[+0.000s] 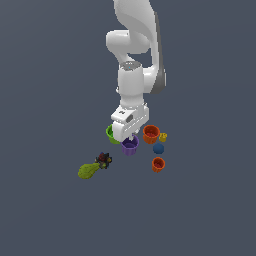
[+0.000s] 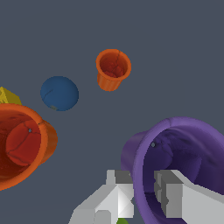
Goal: Pick up a designated object from a clutter of objects.
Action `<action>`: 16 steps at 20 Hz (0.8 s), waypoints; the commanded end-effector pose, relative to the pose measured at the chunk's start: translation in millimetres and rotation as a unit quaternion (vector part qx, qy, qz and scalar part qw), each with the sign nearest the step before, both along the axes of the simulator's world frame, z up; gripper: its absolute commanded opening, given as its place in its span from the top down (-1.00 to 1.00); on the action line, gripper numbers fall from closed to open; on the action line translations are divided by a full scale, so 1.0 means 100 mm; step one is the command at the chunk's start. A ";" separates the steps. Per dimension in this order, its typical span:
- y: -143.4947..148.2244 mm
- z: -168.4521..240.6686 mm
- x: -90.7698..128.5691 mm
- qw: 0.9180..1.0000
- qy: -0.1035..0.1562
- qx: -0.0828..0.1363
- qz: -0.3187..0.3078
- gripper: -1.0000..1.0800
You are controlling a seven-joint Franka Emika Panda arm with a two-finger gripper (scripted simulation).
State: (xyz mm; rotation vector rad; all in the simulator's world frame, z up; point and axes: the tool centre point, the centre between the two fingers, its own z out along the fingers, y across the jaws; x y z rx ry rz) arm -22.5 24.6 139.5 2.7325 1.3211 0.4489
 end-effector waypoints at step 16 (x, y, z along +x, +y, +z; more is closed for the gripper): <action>-0.26 1.50 0.65 1.000 -0.001 0.000 0.000 1.00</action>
